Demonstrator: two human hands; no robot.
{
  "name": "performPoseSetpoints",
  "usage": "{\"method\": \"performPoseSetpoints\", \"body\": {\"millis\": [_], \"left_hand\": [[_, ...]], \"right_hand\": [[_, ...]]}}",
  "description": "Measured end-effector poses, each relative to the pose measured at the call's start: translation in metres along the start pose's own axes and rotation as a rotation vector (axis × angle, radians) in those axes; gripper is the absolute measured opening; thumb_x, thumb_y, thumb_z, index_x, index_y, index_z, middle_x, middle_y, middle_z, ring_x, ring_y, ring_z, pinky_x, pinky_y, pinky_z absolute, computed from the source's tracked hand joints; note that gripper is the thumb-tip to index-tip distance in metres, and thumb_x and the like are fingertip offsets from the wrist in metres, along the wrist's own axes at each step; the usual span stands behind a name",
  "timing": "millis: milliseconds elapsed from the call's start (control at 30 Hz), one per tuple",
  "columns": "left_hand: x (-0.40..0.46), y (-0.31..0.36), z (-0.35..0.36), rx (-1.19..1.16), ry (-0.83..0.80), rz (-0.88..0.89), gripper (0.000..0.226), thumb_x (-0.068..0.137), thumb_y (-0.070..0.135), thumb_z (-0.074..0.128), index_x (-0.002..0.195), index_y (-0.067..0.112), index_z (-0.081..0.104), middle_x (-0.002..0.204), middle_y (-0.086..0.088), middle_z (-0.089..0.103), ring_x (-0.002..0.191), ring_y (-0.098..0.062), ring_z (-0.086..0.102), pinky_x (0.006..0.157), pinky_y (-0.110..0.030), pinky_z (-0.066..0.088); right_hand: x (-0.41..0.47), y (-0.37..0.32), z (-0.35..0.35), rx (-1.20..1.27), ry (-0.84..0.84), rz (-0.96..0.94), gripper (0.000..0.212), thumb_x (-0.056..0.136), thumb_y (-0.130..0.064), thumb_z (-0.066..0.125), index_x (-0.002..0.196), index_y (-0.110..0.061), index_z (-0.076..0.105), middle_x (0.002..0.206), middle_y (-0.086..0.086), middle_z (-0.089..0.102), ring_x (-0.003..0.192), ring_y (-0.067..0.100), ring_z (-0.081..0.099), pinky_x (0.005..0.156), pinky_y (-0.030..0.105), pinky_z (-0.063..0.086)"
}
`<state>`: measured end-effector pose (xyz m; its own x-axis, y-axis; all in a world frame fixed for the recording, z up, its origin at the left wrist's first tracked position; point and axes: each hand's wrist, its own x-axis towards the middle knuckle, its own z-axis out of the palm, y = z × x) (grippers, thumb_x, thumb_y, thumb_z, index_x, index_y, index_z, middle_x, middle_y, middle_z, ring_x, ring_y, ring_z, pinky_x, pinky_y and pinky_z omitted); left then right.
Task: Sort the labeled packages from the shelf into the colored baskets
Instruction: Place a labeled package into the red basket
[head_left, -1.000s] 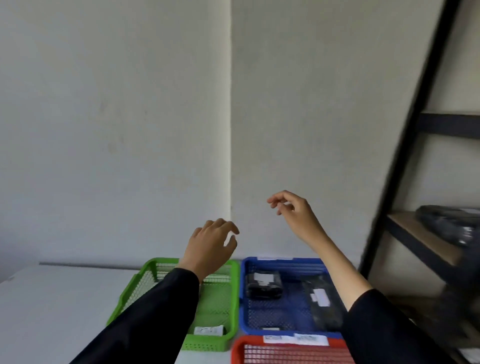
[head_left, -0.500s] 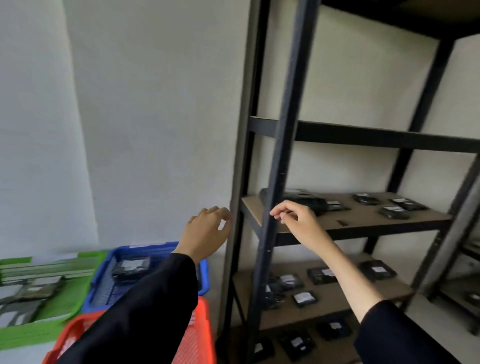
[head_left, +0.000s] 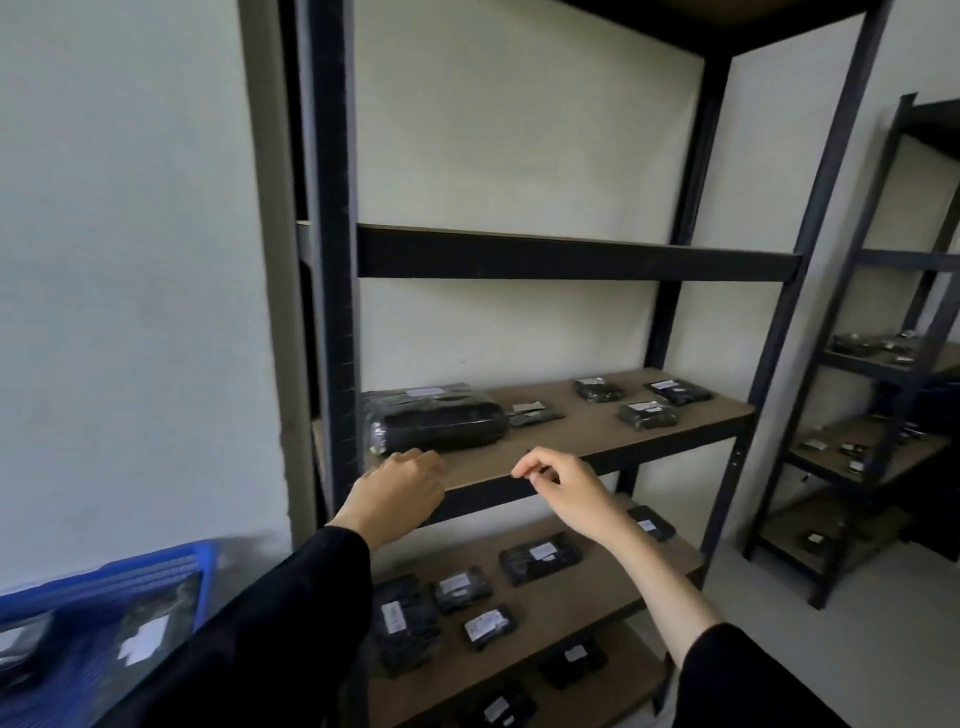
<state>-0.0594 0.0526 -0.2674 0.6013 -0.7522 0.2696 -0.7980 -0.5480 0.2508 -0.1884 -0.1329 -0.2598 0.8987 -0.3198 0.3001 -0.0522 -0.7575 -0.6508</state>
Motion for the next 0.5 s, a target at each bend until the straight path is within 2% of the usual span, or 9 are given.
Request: {"method": "performPoseSetpoints", "body": {"millis": [100, 233, 333, 400, 500], "left_hand": [[0.044, 0.009, 0.034, 0.045, -0.142, -0.041, 0.035, 0.096, 0.008, 0.03, 0.12, 0.003, 0.056, 0.136, -0.012, 0.043, 0.122, -0.031, 0.042, 0.099, -0.044, 0.043], [0.087, 0.026, 0.063, -0.046, -0.064, -0.141, 0.034, 0.096, 0.026, 0.038, 0.128, 0.017, 0.048, 0.131, -0.003, 0.051, 0.117, -0.025, 0.05, 0.094, -0.036, 0.042], [0.106, 0.034, 0.083, -0.088, -0.17, -0.164, 0.038, 0.096, 0.034, 0.04, 0.132, 0.025, 0.043, 0.134, -0.001, 0.05, 0.119, -0.024, 0.05, 0.096, -0.034, 0.04], [0.12, 0.039, 0.094, -0.096, -0.197, -0.145, 0.042, 0.096, 0.038, 0.039, 0.136, 0.026, 0.039, 0.14, 0.002, 0.045, 0.123, -0.022, 0.047, 0.101, -0.034, 0.039], [0.146, 0.046, 0.108, -0.128, -0.198, -0.136, 0.044, 0.097, 0.039, 0.036, 0.139, 0.024, 0.037, 0.143, 0.004, 0.04, 0.125, -0.019, 0.045, 0.105, -0.034, 0.036]], "right_hand": [[0.032, 0.043, -0.013, -0.046, -0.076, 0.04, 0.025, 0.094, -0.004, 0.042, 0.095, -0.02, 0.062, 0.1, -0.01, 0.055, 0.086, -0.004, 0.05, 0.068, 0.004, 0.038], [0.068, 0.094, -0.025, -0.104, -0.091, 0.064, 0.023, 0.094, -0.01, 0.044, 0.1, -0.024, 0.06, 0.118, -0.004, 0.057, 0.108, 0.013, 0.055, 0.091, 0.028, 0.044], [0.086, 0.123, -0.029, -0.154, -0.086, 0.074, 0.023, 0.095, -0.012, 0.042, 0.109, -0.021, 0.059, 0.122, -0.005, 0.057, 0.11, 0.014, 0.055, 0.091, 0.028, 0.043], [0.102, 0.14, -0.028, -0.173, -0.084, 0.071, 0.024, 0.095, -0.011, 0.042, 0.11, -0.018, 0.059, 0.121, -0.003, 0.058, 0.108, 0.015, 0.055, 0.086, 0.024, 0.042], [0.132, 0.167, -0.026, -0.132, -0.088, 0.075, 0.022, 0.095, -0.012, 0.041, 0.107, -0.019, 0.059, 0.117, -0.001, 0.059, 0.107, 0.016, 0.056, 0.091, 0.027, 0.045]]}}
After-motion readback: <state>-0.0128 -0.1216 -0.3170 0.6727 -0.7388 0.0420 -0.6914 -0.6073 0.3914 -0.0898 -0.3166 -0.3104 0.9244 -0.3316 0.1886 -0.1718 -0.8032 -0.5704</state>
